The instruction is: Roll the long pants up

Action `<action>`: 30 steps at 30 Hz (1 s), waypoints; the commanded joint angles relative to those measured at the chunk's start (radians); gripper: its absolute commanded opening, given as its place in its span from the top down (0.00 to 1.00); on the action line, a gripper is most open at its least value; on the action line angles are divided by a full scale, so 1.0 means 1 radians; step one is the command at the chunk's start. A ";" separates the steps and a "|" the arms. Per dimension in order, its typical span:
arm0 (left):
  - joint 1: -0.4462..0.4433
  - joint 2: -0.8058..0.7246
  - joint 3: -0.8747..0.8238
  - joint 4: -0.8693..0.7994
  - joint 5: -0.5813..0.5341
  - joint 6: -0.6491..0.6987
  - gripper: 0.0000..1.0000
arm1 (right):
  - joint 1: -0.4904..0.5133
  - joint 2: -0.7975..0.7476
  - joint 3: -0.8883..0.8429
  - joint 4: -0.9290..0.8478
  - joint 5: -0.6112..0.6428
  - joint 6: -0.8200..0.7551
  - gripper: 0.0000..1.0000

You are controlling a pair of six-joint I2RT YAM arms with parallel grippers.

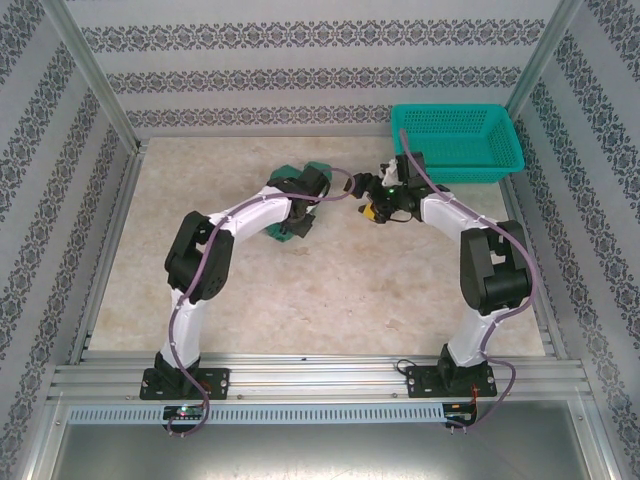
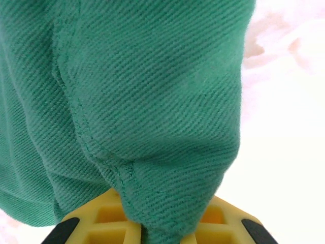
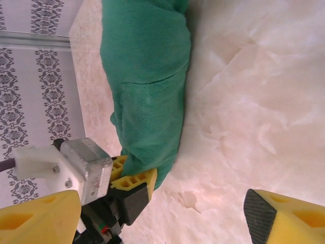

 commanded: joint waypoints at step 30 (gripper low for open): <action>0.123 -0.296 -0.799 1.390 1.148 -1.069 1.00 | -0.039 -0.150 -0.050 -0.224 0.014 -0.113 0.15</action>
